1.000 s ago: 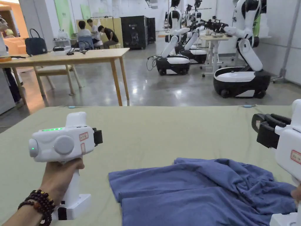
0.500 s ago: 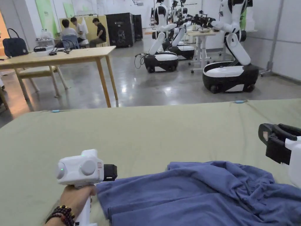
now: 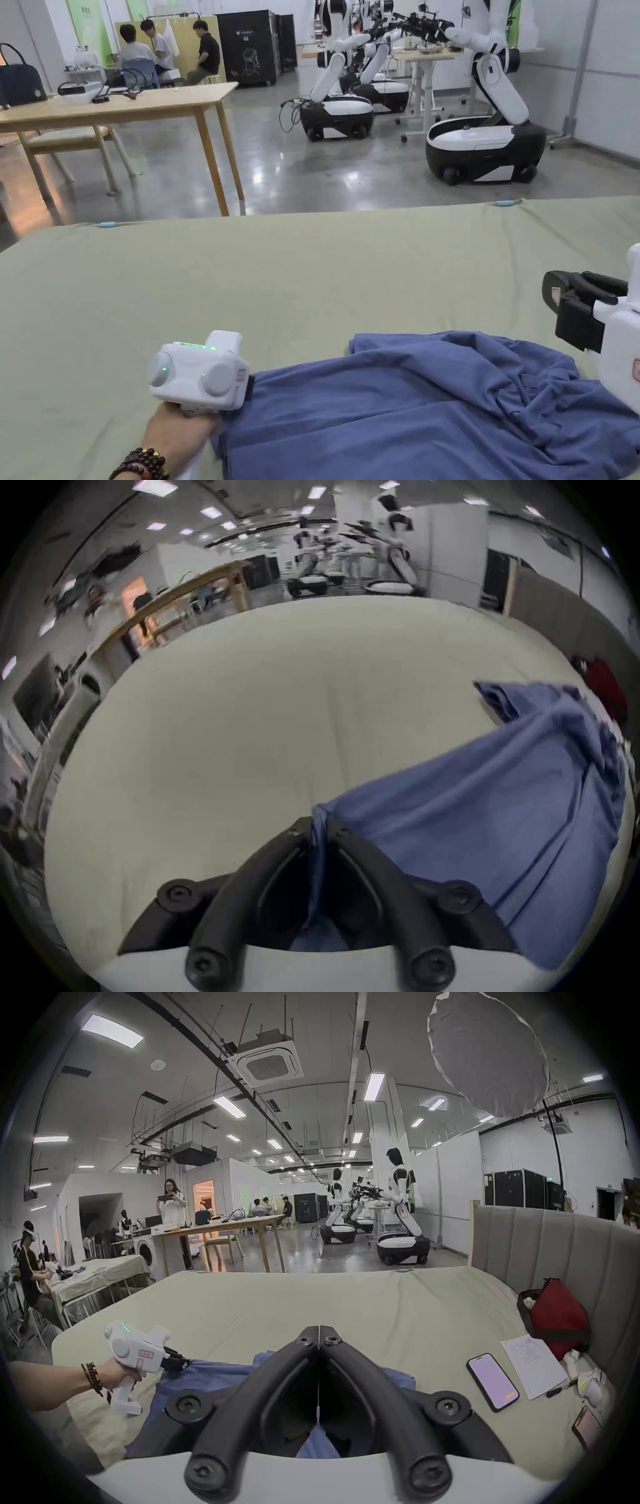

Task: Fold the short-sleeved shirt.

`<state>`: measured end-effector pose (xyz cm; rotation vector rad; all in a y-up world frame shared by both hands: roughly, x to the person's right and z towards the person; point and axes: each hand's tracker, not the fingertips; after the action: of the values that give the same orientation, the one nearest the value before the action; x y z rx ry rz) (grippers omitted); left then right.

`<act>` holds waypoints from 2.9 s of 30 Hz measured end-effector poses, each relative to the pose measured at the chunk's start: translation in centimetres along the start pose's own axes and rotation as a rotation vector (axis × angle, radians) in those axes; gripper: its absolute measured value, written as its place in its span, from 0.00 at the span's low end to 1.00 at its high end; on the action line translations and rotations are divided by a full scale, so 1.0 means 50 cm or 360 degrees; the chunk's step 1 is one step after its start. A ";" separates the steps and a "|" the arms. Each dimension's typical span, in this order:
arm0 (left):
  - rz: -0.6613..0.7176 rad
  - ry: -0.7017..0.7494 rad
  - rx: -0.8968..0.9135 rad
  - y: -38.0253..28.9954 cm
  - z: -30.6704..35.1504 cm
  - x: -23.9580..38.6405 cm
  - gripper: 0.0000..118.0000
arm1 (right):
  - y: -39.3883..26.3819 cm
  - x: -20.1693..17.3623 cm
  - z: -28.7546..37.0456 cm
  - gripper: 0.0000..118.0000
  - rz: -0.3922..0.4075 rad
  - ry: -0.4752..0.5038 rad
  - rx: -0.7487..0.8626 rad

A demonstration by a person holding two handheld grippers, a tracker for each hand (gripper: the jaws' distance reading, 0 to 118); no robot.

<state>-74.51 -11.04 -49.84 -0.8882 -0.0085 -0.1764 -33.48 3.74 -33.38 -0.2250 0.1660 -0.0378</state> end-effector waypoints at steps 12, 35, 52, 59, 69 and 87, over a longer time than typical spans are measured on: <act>0.0188 -0.0207 0.0191 0.043 0.113 -0.012 0.04 | -0.070 0.240 -0.036 0.36 -0.0104 -0.0034 -0.0565; 0.0223 -0.0221 0.0163 0.034 0.092 -0.013 0.04 | -0.281 0.336 -0.213 0.12 0.0114 -0.0209 -0.1085; 0.0452 -0.0389 0.0669 0.115 0.255 -0.105 0.04 | 0.045 0.112 -0.152 0.06 0.0073 -0.0016 -0.0099; 0.0438 -0.0305 0.0927 0.280 0.377 -0.143 0.04 | 0.289 0.038 -0.209 0.06 0.0101 0.0062 0.0154; 0.0427 -0.0013 0.1111 0.543 0.416 -0.240 0.04 | 0.585 -0.015 -0.370 0.06 0.0139 -0.0129 0.0263; 0.0377 -0.0035 0.0922 0.530 0.155 -0.204 0.04 | 0.405 -0.007 -0.571 0.06 0.0174 -0.0192 0.0063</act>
<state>-79.88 12.82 -66.18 -0.3080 0.0243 0.0591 -38.22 17.25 -65.31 -0.1780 0.0571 0.0807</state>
